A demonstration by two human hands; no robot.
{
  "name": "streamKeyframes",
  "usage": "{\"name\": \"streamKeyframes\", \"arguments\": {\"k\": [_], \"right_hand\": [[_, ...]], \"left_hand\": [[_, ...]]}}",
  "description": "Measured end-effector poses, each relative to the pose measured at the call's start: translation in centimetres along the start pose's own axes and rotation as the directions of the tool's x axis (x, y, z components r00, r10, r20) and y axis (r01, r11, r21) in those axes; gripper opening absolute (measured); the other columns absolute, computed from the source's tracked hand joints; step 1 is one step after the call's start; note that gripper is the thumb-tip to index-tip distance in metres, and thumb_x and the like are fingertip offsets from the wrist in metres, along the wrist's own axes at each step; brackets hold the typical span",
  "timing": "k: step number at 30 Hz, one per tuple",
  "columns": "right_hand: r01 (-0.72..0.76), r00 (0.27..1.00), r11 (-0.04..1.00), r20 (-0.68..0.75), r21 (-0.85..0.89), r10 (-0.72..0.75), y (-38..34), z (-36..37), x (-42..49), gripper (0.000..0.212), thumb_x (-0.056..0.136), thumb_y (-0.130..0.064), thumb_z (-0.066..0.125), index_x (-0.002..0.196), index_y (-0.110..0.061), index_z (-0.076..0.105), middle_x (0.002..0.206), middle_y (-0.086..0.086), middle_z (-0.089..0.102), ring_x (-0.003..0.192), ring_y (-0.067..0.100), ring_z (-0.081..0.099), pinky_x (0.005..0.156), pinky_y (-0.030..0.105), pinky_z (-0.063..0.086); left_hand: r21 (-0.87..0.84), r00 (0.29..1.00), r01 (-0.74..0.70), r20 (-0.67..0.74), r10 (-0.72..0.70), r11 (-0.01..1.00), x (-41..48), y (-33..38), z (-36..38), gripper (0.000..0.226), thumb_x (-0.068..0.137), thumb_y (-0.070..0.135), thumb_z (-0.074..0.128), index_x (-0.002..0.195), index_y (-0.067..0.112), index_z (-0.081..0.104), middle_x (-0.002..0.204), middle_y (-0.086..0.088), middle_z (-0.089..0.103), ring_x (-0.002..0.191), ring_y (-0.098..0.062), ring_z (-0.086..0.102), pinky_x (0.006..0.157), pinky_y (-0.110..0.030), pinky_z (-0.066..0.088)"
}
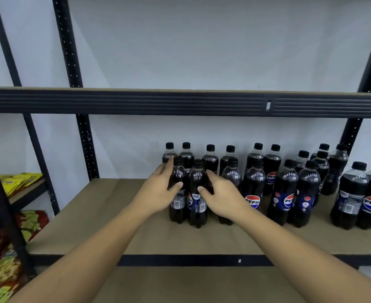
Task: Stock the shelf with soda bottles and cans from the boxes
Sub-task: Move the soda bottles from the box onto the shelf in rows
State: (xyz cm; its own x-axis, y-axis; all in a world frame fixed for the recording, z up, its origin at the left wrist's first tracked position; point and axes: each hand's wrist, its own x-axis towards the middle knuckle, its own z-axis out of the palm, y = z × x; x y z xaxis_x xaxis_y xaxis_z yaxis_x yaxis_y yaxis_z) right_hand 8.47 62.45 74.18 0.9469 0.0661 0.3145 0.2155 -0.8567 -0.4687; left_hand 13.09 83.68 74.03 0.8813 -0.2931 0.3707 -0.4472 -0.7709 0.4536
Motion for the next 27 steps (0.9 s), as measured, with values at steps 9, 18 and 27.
{"name": "streamKeyframes", "arguments": {"k": [9, 18, 27], "right_hand": [[0.167, 0.977, 0.976, 0.156, -0.139, -0.145, 1.6, -0.6, -8.8, 0.058, 0.104, -0.044, 0.045, 0.156, -0.022, 0.034, 0.16, -0.009, 0.037, 0.147, 0.012, 0.032, 0.117, 0.026, 0.028], [0.057, 0.95, 0.994, 0.313, -0.095, -0.025, 5.0, 3.4, -20.9, 0.062, 0.105, -0.047, 0.042, 0.16, -0.022, 0.027, 0.164, -0.005, 0.029, 0.151, 0.008, 0.021, 0.114, 0.013, 0.01], [-0.121, 0.789, 0.981, 0.585, -0.151, 0.187, 12.1, 11.4, -33.2, 0.062, 0.105, -0.051, 0.04, 0.158, -0.021, 0.03, 0.161, 0.0, 0.035, 0.146, 0.019, 0.034, 0.117, 0.032, 0.032]], "left_hand": [[0.025, 0.993, -0.062, 0.104, 0.059, 0.998, -9.9, 1.2, 3.4, 0.063, 0.101, 0.048, 0.054, 0.156, 0.023, 0.037, 0.16, 0.006, 0.037, 0.144, -0.013, 0.039, 0.118, -0.023, 0.027], [-0.025, 0.948, -0.055, 0.314, 0.06, 0.998, -20.6, 2.7, 10.7, 0.065, 0.102, 0.05, 0.051, 0.158, 0.022, 0.035, 0.164, 0.002, 0.031, 0.154, -0.013, 0.02, 0.126, -0.027, 0.015], [0.019, 0.759, 0.155, 0.638, -0.131, 0.988, -31.6, 2.3, 20.7, 0.062, 0.101, 0.048, 0.052, 0.154, 0.018, 0.04, 0.155, 0.002, 0.043, 0.143, -0.019, 0.04, 0.113, -0.027, 0.034]]}}
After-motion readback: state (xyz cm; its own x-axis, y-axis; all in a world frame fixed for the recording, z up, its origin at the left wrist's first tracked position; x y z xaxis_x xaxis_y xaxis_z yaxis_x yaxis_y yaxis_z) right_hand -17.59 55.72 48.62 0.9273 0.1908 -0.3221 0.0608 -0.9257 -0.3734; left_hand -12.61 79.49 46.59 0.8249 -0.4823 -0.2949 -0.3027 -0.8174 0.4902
